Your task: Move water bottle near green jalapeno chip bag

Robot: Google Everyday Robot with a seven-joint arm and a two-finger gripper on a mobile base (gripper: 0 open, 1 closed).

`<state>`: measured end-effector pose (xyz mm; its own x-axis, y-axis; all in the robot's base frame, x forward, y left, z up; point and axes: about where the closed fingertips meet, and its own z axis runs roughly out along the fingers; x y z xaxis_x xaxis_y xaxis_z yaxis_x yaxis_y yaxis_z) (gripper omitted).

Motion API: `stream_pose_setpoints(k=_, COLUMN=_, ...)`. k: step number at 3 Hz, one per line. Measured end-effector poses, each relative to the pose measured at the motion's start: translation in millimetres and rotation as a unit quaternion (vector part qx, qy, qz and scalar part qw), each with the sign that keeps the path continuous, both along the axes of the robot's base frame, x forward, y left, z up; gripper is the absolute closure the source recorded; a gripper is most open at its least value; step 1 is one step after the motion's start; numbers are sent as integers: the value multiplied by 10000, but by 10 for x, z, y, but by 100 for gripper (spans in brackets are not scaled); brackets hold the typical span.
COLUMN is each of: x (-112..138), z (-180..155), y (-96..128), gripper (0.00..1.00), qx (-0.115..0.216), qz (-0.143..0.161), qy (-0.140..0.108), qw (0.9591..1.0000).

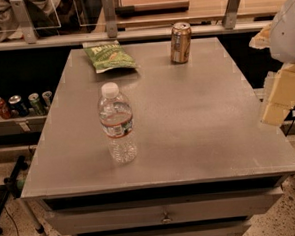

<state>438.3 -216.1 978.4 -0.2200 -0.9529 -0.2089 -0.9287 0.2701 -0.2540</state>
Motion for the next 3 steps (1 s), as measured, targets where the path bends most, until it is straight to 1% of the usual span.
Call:
stream_pose_setpoints(k=1, x=0, z=0, y=0, gripper=0, qx=0, qz=0, qy=-1, qw=10000)
stream_pose_setpoints(k=2, x=21, z=-7, y=0, gripper=0, qx=235, qz=97, qy=-36, qw=9997)
stream_pose_setpoints(k=3, x=127, z=-185, y=-14, gripper=0, qx=826, qz=416, qy=-15, qw=9957)
